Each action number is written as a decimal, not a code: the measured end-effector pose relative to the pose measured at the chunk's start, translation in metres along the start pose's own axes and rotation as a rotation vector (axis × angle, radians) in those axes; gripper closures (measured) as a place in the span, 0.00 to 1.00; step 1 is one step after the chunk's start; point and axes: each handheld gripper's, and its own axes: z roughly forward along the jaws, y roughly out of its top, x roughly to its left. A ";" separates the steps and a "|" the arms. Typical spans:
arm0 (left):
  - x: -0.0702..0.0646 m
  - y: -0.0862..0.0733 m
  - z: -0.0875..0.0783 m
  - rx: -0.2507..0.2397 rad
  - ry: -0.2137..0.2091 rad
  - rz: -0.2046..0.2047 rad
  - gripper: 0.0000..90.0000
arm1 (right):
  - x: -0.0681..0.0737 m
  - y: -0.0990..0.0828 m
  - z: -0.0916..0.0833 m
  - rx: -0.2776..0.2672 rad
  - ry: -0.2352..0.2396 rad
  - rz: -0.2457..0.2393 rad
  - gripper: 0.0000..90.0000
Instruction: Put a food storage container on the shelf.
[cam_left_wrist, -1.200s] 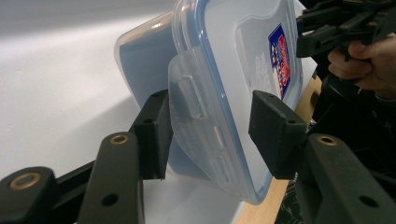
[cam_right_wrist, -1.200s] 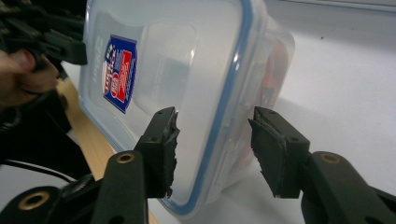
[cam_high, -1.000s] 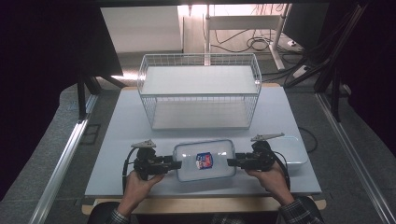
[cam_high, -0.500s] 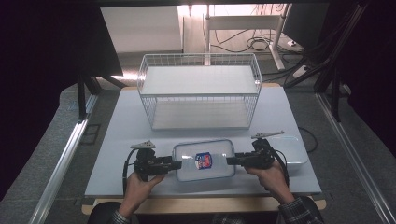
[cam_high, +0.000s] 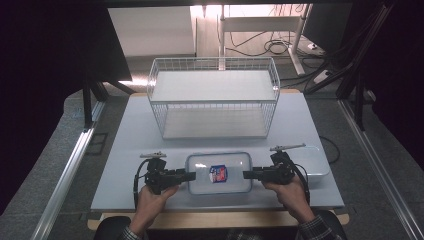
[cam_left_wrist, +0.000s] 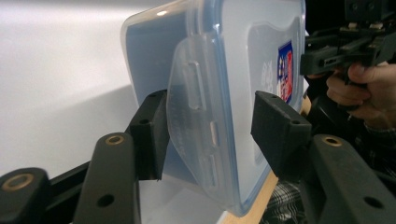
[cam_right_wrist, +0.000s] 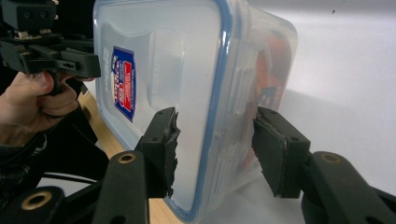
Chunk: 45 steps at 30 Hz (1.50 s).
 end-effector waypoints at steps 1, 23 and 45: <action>0.000 0.001 -0.001 -0.003 0.002 0.001 0.54 | 0.000 0.000 0.000 -0.011 0.003 0.004 0.58; -0.014 0.050 -0.022 -0.051 0.031 0.078 0.54 | 0.015 0.036 -0.012 -0.116 0.001 -0.067 0.58; -0.031 0.124 -0.048 -0.105 0.034 0.139 0.55 | 0.036 0.110 -0.037 -0.179 -0.006 -0.134 0.58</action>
